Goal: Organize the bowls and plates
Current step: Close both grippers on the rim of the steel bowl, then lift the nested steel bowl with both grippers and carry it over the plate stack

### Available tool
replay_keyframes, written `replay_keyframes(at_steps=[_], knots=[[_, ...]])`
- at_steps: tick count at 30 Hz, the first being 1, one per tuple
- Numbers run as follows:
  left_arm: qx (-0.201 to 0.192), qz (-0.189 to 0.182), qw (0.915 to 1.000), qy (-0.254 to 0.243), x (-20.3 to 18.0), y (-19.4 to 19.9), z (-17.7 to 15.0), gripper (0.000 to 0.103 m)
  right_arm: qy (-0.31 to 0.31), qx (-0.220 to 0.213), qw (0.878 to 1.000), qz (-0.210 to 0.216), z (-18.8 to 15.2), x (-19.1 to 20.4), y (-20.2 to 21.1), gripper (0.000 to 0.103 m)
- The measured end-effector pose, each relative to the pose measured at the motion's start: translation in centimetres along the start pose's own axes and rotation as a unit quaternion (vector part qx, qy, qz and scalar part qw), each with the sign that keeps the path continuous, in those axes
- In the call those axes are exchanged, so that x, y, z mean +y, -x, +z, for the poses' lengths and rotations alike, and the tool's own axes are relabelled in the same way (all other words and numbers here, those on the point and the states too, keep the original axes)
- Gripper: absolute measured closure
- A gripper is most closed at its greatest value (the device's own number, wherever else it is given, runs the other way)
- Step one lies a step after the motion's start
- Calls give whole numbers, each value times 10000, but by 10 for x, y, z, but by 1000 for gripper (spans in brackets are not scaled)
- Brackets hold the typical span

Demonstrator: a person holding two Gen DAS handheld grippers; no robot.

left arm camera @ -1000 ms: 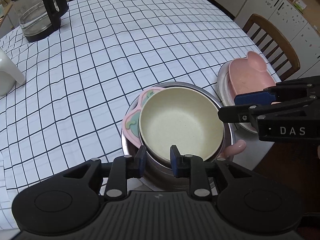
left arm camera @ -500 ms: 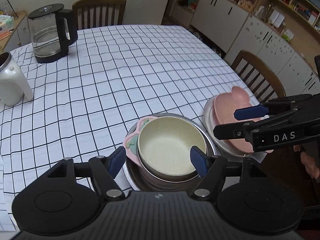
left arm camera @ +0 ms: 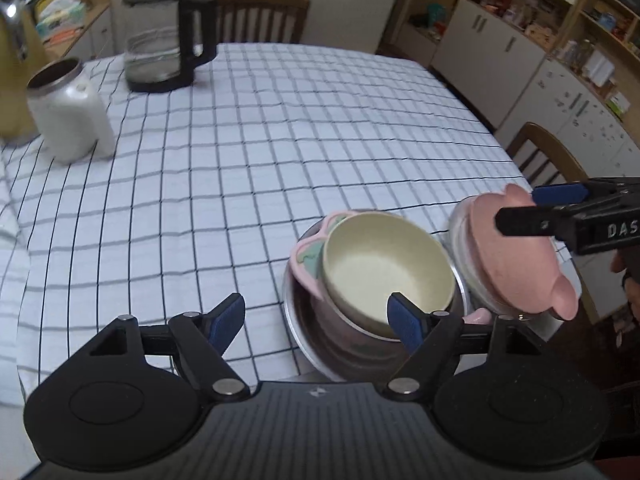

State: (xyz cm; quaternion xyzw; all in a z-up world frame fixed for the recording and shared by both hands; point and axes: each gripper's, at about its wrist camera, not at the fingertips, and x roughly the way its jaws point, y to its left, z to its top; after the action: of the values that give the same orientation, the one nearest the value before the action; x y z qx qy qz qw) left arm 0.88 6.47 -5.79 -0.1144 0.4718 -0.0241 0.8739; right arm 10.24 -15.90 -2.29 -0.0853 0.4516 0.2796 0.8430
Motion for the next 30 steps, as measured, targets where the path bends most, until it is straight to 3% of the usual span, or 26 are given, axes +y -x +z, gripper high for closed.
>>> replay_keyframes(at_steps=[6,17,20,30], knots=[[142,183,9985,494,10,-17,-15,25,74,126,9998,110,5,-25,-17,4],[386,507,9930,998,6,-39,-39,27,559,884,9939,358,8,-48,-71,30],[492,467,9901,1231,9,-46,-38,40,610,1085,9912,454,9,-51,-85,38],[749,283,9828,1665,13,-62,-43,61,701,1517,9827,793,8,-45,-113,64]])
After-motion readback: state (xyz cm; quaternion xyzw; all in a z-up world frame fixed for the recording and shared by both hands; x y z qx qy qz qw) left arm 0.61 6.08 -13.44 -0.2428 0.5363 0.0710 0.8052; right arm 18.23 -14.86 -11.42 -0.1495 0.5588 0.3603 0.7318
